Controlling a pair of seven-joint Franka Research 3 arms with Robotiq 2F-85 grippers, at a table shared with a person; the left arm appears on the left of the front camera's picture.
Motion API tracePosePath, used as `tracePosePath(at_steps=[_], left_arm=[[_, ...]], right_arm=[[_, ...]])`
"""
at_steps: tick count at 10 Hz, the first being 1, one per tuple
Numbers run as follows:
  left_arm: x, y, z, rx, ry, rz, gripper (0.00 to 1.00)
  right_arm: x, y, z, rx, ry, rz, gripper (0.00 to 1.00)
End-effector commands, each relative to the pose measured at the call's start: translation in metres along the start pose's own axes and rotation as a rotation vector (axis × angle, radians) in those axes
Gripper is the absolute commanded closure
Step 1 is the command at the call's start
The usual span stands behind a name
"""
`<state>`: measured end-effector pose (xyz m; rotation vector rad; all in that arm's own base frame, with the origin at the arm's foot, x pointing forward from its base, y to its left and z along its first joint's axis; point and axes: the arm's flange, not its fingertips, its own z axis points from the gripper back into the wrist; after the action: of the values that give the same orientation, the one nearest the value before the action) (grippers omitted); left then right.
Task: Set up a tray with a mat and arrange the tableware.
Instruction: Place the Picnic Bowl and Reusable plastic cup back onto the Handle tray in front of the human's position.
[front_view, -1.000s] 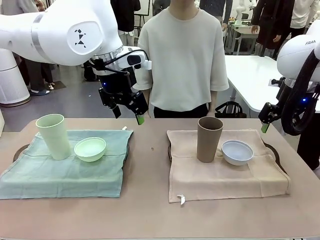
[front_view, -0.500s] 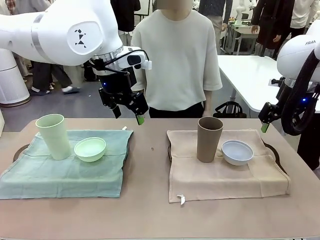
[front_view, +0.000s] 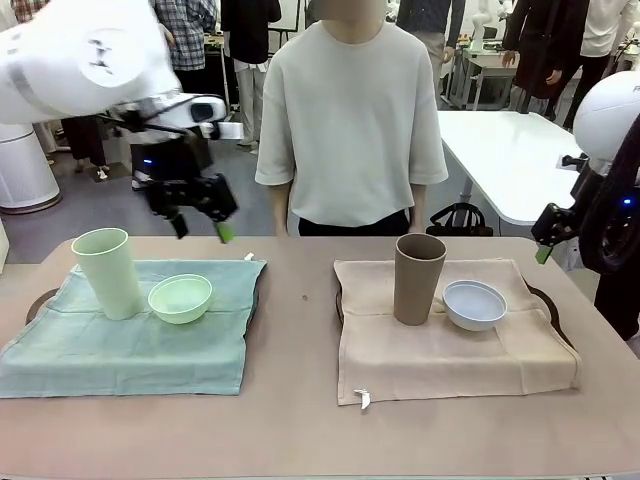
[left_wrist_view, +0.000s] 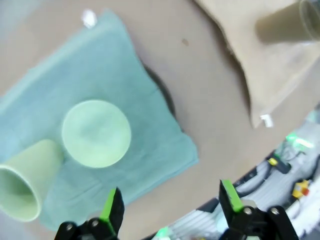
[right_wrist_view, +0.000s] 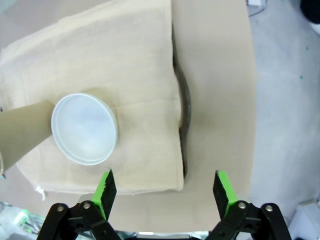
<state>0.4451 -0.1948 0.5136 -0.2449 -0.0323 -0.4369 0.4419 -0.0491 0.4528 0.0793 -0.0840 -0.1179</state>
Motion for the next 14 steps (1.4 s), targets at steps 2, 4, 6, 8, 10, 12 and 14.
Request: tracePosePath(at_steps=[2, 4, 6, 8, 10, 12, 14], left_arm=[[-0.041, 0.059, 0.043, -0.096, -0.059, 0.067, 0.0], [-0.081, 0.11, 0.076, -0.228, -0.164, 0.106, 0.0], [-0.111, 0.155, 0.085, -0.406, -0.213, 0.141, 0.0], [-0.149, 0.193, 0.09, -0.588, -0.248, 0.251, 0.0], [-0.201, 0.225, 0.097, -0.745, -0.302, 0.27, 0.0], [-0.217, 0.22, 0.096, -0.7, -0.324, 0.245, 0.0], [-0.208, 0.232, 0.098, -0.724, -0.283, 0.284, 0.0]], right_arm=[[0.001, -0.033, 0.007, 0.249, 0.084, 0.005, 0.0], [0.001, -0.068, 0.024, 0.485, 0.129, -0.015, 0.0], [0.0, -0.102, 0.033, 0.645, 0.144, -0.055, 0.0], [-0.007, -0.129, 0.033, 0.739, 0.167, -0.087, 0.0], [-0.02, -0.151, 0.03, 0.801, 0.187, -0.106, 0.0], [-0.021, -0.148, 0.026, 0.596, 0.078, -0.156, 0.0], [-0.026, -0.156, 0.026, 0.764, 0.186, -0.13, 0.0]])
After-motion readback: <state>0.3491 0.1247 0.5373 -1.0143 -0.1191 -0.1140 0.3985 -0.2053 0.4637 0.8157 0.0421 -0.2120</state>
